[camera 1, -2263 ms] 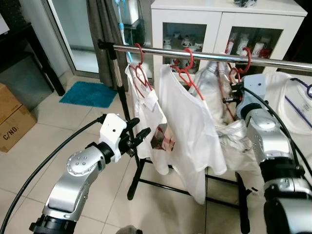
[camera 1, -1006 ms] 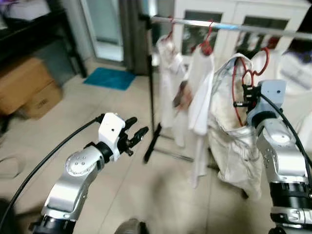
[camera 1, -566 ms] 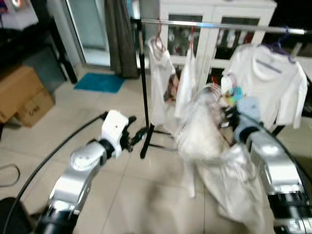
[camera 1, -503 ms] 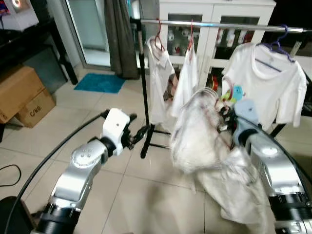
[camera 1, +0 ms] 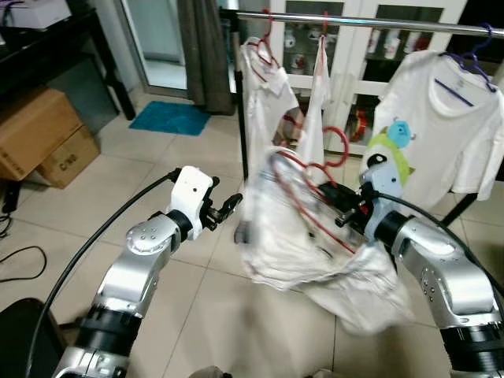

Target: Hang hanger

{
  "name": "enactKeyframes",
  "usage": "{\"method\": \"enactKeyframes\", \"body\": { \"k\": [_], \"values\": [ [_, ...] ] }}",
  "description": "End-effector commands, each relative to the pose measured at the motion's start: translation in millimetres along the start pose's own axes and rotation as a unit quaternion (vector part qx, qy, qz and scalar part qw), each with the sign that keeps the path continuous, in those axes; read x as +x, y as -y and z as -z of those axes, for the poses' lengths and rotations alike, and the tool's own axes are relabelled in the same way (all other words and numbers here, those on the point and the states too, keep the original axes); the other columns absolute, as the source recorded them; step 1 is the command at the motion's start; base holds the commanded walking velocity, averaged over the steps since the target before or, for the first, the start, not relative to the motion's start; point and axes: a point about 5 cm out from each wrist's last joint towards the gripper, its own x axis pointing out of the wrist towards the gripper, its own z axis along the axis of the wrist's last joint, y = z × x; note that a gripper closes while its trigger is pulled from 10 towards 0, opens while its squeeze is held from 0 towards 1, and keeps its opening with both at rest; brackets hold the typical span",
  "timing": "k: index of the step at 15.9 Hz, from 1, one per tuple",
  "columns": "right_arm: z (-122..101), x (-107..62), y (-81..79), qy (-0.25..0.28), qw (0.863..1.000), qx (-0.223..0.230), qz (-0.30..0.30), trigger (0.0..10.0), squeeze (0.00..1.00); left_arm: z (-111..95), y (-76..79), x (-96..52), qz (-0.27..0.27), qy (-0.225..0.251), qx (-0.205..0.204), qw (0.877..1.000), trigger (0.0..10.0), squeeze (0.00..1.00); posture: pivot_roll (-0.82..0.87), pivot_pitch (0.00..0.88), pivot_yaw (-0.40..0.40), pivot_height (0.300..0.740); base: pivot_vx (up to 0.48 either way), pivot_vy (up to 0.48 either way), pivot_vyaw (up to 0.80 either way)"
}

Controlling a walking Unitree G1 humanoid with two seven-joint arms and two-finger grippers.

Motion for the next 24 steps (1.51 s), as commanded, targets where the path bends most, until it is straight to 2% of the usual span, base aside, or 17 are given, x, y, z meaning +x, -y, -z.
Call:
{"method": "enactKeyframes", "body": {
  "k": [1, 3, 4, 7, 8, 9, 10, 15, 17, 18, 21, 24],
  "values": [
    [-23, -0.4, -9.6, 0.049, 0.998, -0.002, -0.043, 0.0, 0.0, 5, -1.2, 3.1, -0.009, -0.012, 0.005, 1.0, 10.0, 0.0, -0.07, 0.0, 0.055, 0.74, 0.0, 0.0, 0.0],
    [-30, -5.8, -19.5, 0.072, 0.993, 0.022, -0.086, 0.0, 0.0, 8, -11.8, 1.0, -0.043, -0.017, 0.01, 0.999, 10.0, 0.0, -0.08, 0.0, 0.057, 0.74, 0.0, 0.0, 0.0],
    [-30, -7.3, -22.2, 0.073, 0.992, 0.03, -0.099, 0.0, 0.0, 9, -16.7, 0.5, -0.053, -0.021, 0.029, 0.998, 10.0, 0.0, -0.09, 0.0, 0.057, 0.74, 0.0, 0.0, 0.0],
    [-31, -9.3, -23.4, 0.069, 0.991, 0.031, -0.106, 0.0, 0.0, 8, -15.6, 4.9, -0.047, -0.014, 0.049, 0.998, 10.0, 0.0, -0.09, 0.0, 0.066, 0.74, 0.0, 0.0, 0.0],
    [-33, -10.2, -24.9, 0.072, 0.991, 0.034, -0.11, 0.0, 0.0, 9, -15.7, 5.9, -0.05, -0.016, 0.044, 0.998, 9.0, 0.0, -0.1, 0.0, 0.071, 0.74, 0.0, 0.0, 0.0],
    [-34, -10.6, -25.9, 0.075, 0.99, 0.038, -0.112, 0.0, 0.0, 11, -16.4, 6.0, -0.054, -0.016, 0.035, 0.998, 2.2, 0.0, -0.1, 0.0, 0.071, 0.74, 0.0, 0.0, 0.0],
    [-35, -11.3, -27.6, 0.077, 0.989, 0.043, -0.116, 0.0, 0.0, 13, -18.7, 5.8, -0.064, -0.018, 0.022, 0.998, 0.0, 0.0, -0.11, 0.0, 0.071, 0.74, 0.0, 0.0, 0.0],
    [-37, -9.4, -26.3, 0.077, 0.988, 0.045, -0.127, 0.0, 0.0, 17, -19.8, 6.9, -0.078, -0.022, -0.008, 0.997, 0.0, 0.0, -0.09, 0.0, 0.072, 0.74, 0.0, 0.0, 0.0],
    [-37, -10.7, -26.3, 0.073, 0.988, 0.043, -0.131, 0.0, 0.0, 20, -20.9, 5.9, -0.079, -0.019, -0.044, 0.996, 0.0, 0.0, -0.1, 0.0, 0.064, 0.74, 0.0, 0.0, 0.0],
    [-37, -10.9, -25.7, 0.073, 0.988, 0.043, -0.131, 0.0, 0.0, 19, -21.0, 6.3, -0.077, -0.015, -0.048, 0.996, 0.0, 0.0, -0.1, 0.0, 0.065, 0.74, 0.0, 0.0, 0.0],
    [-39, -10.3, -24.2, 0.077, 0.987, 0.038, -0.136, 0.0, 0.0, 15, -19.7, 7.6, -0.063, -0.007, -0.039, 0.997, 0.0, 0.0, -0.09, 0.0, 0.069, 0.74, 0.0, 0.0, 0.0],
    [-35, -7.8, -21.8, 0.069, 0.99, 0.027, -0.124, 0.0, 0.0, 16, -25.6, 5.2, -0.079, -0.008, -0.035, 0.996, 0.0, 0.0, -0.1, 0.0, 0.059, 0.74, 0.0, 0.0, 0.0]
  ]
}}
